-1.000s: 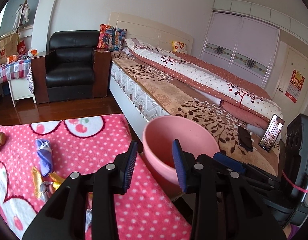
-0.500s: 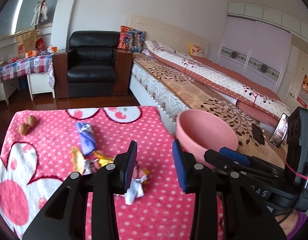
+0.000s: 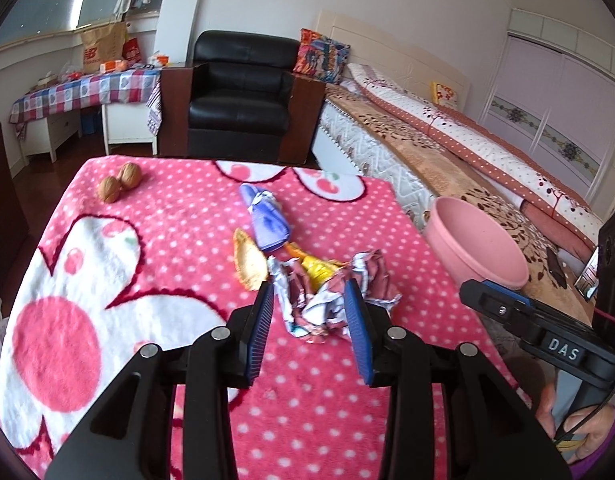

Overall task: Collect trash
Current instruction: 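Move both open tools back over the remaining trash on the blanket, then grasp orange peel with left tool while right grasps purple cloth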

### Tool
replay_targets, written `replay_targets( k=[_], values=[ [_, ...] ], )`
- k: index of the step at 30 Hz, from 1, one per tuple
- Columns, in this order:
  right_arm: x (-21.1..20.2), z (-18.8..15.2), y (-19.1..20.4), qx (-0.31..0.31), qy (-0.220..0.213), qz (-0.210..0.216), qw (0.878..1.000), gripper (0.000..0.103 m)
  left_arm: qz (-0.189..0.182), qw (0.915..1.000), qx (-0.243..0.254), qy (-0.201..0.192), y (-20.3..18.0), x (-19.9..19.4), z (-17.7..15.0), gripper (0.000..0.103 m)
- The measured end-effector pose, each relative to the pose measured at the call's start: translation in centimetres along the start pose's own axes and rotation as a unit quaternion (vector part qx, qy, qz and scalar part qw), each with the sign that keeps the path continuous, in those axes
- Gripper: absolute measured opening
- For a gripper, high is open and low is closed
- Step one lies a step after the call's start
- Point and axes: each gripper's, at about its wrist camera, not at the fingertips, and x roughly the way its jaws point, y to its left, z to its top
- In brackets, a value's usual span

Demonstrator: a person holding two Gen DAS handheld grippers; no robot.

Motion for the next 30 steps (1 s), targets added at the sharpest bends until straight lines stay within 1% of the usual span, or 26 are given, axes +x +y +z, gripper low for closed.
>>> replay_targets(
  k=[7, 10, 16, 18, 21, 24, 27, 28, 30],
  values=[
    [0.8, -0.3, 0.0, -0.002, 0.009, 0.005, 1.000, 0.051, 0.023, 0.9978, -0.055, 0.027, 2.9, 2.3, 0.3, 0.037],
    [1.2, -0.2, -0.2, 0.000, 0.012, 0.005, 1.000, 0.051, 0.036, 0.9964, -0.068, 0.035, 3.7, 3.6, 0.8, 0.037],
    [1.7, -0.2, -0.8, 0.006, 0.016, 0.003, 1.000, 0.051, 0.062, 0.9943, -0.072, 0.050, 4.3, 6.3, 1.9, 0.036],
    [1.8, -0.1, -1.0, 0.007, 0.017, 0.003, 1.000, 0.051, 0.066, 0.9935, -0.068, 0.063, 4.1, 7.4, 1.9, 0.036],
    [2.0, 0.0, -1.3, 0.008, 0.018, 0.002, 1.000, 0.051, 0.084, 0.9915, -0.059, 0.081, 3.9, 8.6, 1.4, 0.036],
    [2.3, 0.0, -1.5, 0.010, 0.020, 0.002, 1.000, 0.051, 0.085, 0.9908, -0.058, 0.088, 3.8, 9.1, 1.0, 0.036],
    [2.7, 0.0, -1.6, 0.013, 0.022, 0.003, 1.000, 0.051, 0.079, 0.9916, -0.053, 0.087, 3.4, 9.2, 1.0, 0.036],
    [2.9, 0.1, -1.6, 0.014, 0.024, 0.004, 1.000, 0.051, 0.078, 0.9920, -0.050, 0.086, 3.3, 9.2, 1.0, 0.033],
    [3.1, 0.2, -1.6, 0.014, 0.027, 0.006, 1.000, 0.051, 0.073, 0.9927, -0.042, 0.087, 3.0, 9.4, 0.9, 0.020]
  ],
)
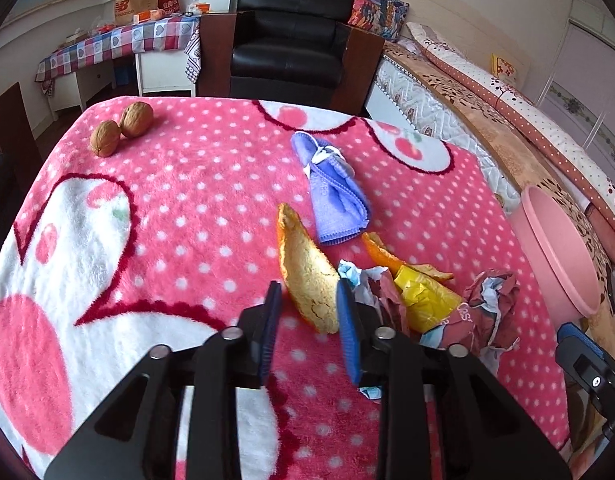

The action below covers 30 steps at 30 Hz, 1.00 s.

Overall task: Collect trash
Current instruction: 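Grasp orange peel with left tool while right grasps purple cloth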

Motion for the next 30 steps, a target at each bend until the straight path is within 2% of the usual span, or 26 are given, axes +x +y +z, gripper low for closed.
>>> replay_targets(
  k=[3, 6, 14, 18, 24, 30],
  values=[
    [0.3, 0.1, 0.1, -0.003, 0.002, 0.001, 1.000, 0.051, 0.001, 1.0000, -0.003, 0.002, 0.1, 0.1, 0.0, 0.007],
    [0.5, 0.3, 0.2, -0.005, 0.003, 0.002, 1.000, 0.051, -0.004, 0.9999, -0.013, 0.004, 0.5, 0.2, 0.0, 0.002],
    [0.9, 1.6, 1.3, -0.022, -0.003, 0.005, 1.000, 0.051, -0.005, 0.9995, -0.027, -0.018, 2.1, -1.7, 0.2, 0.001],
    [1.6, 3.2, 2.6, -0.029, -0.003, 0.027, 0.999, 0.051, 0.000, 0.9988, -0.040, -0.029, 3.5, -2.8, 0.2, 0.001],
    [4.6, 5.5, 5.7, -0.041, 0.028, 0.072, 0.996, 0.051, 0.019, 0.9969, -0.057, -0.052, 6.0, -4.6, 0.0, 0.001],
    [8.6, 6.9, 9.5, -0.071, 0.063, 0.071, 0.993, 0.051, 0.024, 0.9950, -0.083, -0.049, 8.5, -5.0, -0.5, 0.001]
  ],
)
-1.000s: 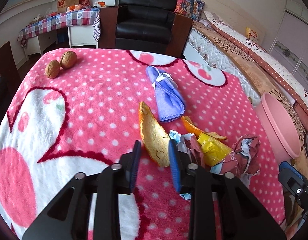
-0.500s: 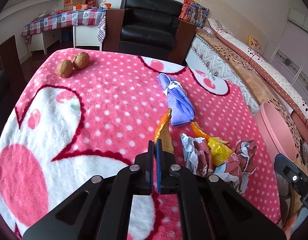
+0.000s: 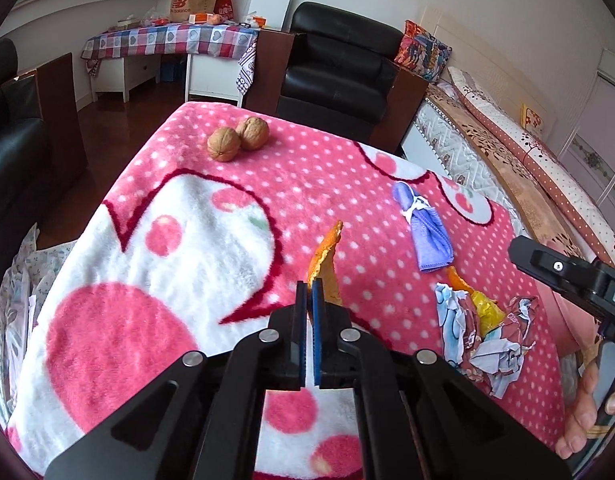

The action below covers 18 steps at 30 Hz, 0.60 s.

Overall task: Collect trash
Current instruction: 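Grasp orange peel with left tool while right grasps purple cloth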

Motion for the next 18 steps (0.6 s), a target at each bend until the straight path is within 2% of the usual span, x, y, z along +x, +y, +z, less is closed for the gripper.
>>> replay_targets(
  k=[7, 13, 15, 16, 18],
  values=[
    [4.8, 1.5, 0.9, 0.014, 0.056, -0.036, 0.998, 0.049, -0.015, 0.9996, -0.023, 0.001, 1.5, -0.1, 0.2, 0.001],
    [8.1, 2.1, 0.5, 0.045, 0.089, -0.054, 0.994, 0.044, -0.027, 0.9994, -0.020, 0.001, 1.4, -0.2, 0.1, 0.001],
    [8.8, 2.0, 0.3, 0.050, 0.097, -0.060, 0.992, 0.037, -0.029, 0.9994, -0.020, 0.001, 1.4, -0.2, 0.1, 0.001],
    [9.0, 1.9, 0.2, 0.051, 0.099, -0.064, 0.992, 0.027, -0.030, 0.9994, -0.020, 0.001, 1.4, -0.2, 0.1, 0.001],
    [9.1, 1.7, -0.1, 0.060, 0.098, -0.057, 0.992, 0.024, -0.030, 0.9993, -0.021, 0.002, 1.3, -0.2, 0.1, 0.001]
  ],
)
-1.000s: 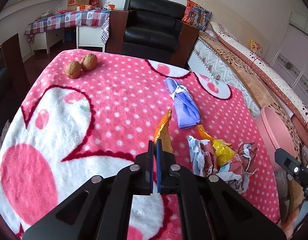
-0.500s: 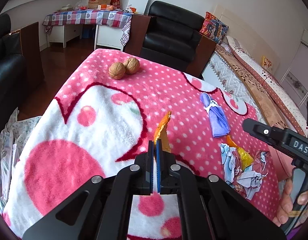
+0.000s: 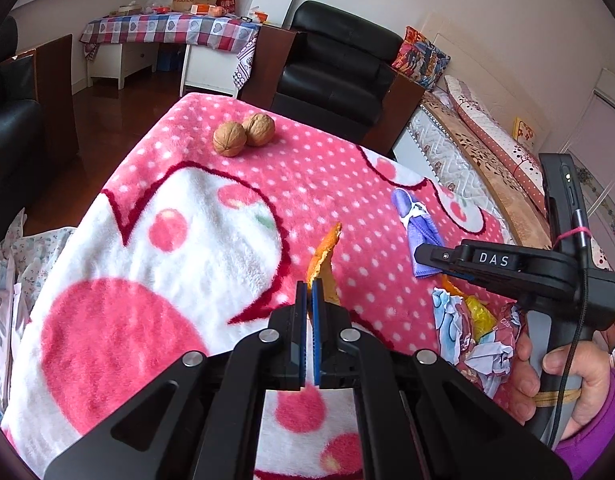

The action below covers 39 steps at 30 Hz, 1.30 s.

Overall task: Collect trash
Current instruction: 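Grasp orange peel with left tool while right grasps purple cloth, then carry the orange peel and purple cloth over the pink bucket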

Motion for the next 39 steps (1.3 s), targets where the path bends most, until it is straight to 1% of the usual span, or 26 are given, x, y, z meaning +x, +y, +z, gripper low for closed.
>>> replay_targets(
  k=[2, 3, 10, 17, 28, 36, 39],
  values=[
    [-0.4, -0.1, -0.1, 0.003, -0.006, 0.008, 1.000, 0.017, 0.000, 1.0000, 0.001, -0.001, 0.0, 0.0, 0.0, 0.001],
    [-0.7, -0.2, -0.2, 0.005, -0.010, 0.014, 1.000, 0.016, 0.000, 1.0000, 0.001, -0.002, 0.0, 0.0, 0.0, 0.001],
    [-4.4, -1.6, 0.1, 0.001, -0.042, 0.051, 0.998, 0.016, 0.000, 0.9999, 0.008, -0.009, -0.7, -0.5, 0.3, 0.001],
    [-8.4, -3.9, -0.3, -0.008, -0.067, 0.066, 0.996, 0.016, -0.005, 0.9995, 0.025, -0.021, -2.5, -1.4, 0.7, 0.001],
    [-13.6, -7.1, -2.5, -0.017, -0.118, 0.037, 0.992, 0.016, -0.020, 0.9973, 0.062, -0.035, -6.6, -2.4, 1.0, 0.001],
    [-15.9, -9.0, -4.3, -0.021, -0.146, 0.013, 0.989, 0.016, -0.043, 0.9935, 0.096, -0.043, -10.4, -2.7, 1.0, 0.001],
    [-16.4, -9.5, -5.1, -0.015, -0.149, 0.010, 0.989, 0.016, -0.051, 0.9919, 0.107, -0.044, -11.6, -2.8, 0.8, 0.001]
  ],
)
